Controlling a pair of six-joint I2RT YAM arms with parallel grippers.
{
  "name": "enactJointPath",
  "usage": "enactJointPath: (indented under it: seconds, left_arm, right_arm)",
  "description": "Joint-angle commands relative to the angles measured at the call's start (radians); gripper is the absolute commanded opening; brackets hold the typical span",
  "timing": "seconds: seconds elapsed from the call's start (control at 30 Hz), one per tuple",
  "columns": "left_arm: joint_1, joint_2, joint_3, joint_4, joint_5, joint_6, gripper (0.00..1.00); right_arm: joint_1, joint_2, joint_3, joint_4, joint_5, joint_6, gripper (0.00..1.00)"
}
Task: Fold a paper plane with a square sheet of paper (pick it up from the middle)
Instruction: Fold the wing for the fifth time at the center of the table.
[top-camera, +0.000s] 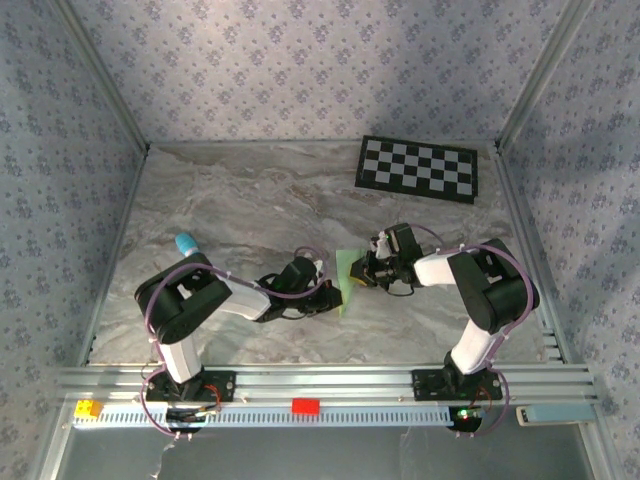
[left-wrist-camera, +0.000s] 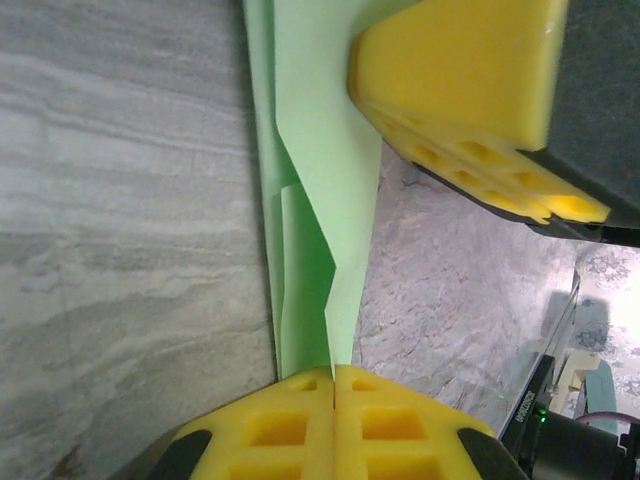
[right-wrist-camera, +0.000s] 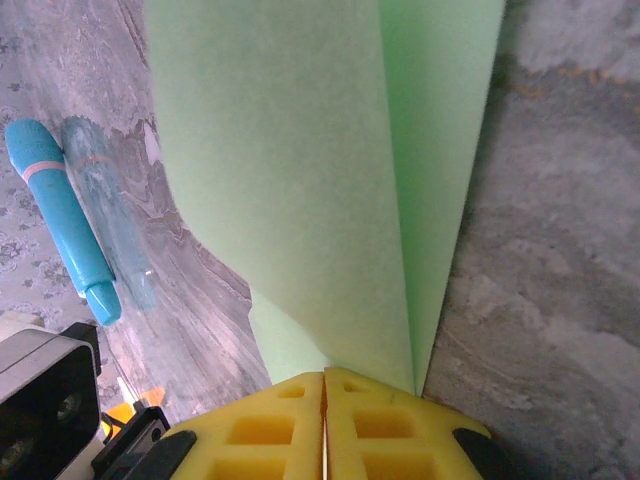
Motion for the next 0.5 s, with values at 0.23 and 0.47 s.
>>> enactJointPath:
  seconds: [0.23, 0.47]
  left_arm:
    - [-0.027, -0.018, -0.04, -0.241, -0.008, 0.024, 0.17]
    - [-0.037, -0.026, -0.022, -0.296, -0.015, 0.048, 0.12]
  right_arm:
    - [0.01, 0.034, 0.006, -0.064, 0.059, -0.028, 0.1]
    - [0.01, 0.033, 0.006, -0.068, 0.06, -0.03, 0.1]
